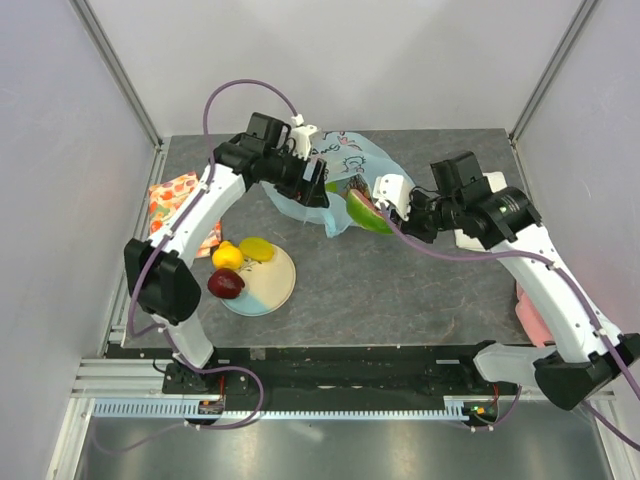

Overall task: Take the fake fruits out of the plastic bag
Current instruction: Take out the fake fruit from the plastic bag, then place the fake fruit on the plate.

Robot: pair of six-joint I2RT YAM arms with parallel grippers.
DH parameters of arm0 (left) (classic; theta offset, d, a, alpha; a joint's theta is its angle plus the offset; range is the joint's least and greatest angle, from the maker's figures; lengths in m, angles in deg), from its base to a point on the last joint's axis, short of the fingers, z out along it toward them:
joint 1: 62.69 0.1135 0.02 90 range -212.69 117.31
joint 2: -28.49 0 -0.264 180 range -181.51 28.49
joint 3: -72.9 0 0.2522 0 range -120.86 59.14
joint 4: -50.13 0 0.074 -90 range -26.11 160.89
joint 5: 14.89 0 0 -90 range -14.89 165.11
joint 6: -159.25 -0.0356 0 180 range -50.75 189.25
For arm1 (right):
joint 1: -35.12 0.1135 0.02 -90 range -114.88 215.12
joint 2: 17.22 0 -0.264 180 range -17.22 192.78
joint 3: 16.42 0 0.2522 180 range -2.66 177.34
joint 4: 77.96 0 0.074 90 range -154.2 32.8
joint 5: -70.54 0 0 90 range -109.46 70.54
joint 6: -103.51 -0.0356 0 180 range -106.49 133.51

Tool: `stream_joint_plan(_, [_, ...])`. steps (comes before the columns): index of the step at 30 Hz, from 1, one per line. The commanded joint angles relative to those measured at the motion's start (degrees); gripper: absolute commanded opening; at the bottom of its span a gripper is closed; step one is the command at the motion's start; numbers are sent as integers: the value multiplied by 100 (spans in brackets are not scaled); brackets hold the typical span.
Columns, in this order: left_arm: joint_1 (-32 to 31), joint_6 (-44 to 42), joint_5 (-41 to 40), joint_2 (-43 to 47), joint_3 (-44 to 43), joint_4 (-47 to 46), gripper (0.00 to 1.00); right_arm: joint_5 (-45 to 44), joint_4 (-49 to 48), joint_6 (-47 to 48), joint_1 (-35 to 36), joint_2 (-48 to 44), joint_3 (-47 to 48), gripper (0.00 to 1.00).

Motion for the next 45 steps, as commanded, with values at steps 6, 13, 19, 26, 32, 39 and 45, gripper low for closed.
stream_joint_plan(6, [828,-19,-151,2045,453,123,93,342,-1063,1536,1519,87,143,0])
stream_joint_plan(13, [1313,61,289,2722,919,114,92,622,-1601,3793,2619,1069,-209,0])
stream_joint_plan(19, [1673,122,395,3223,1271,96,92,1098,-1768,5263,2830,1976,-130,0])
stream_joint_plan(26, [2051,254,597,3584,1693,26,91,1475,-1567,6616,2830,2627,-112,0])
stream_joint_plan(32, [2297,411,738,3689,1878,-9,90,1669,-1066,7294,2857,3067,160,0])
stream_joint_plan(39, [2341,448,782,3734,2080,-44,90,1511,-1258,6531,2751,2901,187,9])
stream_joint_plan(45, [2341,509,861,3655,2168,-97,91,1318,-2479,3239,2716,2732,89,47])
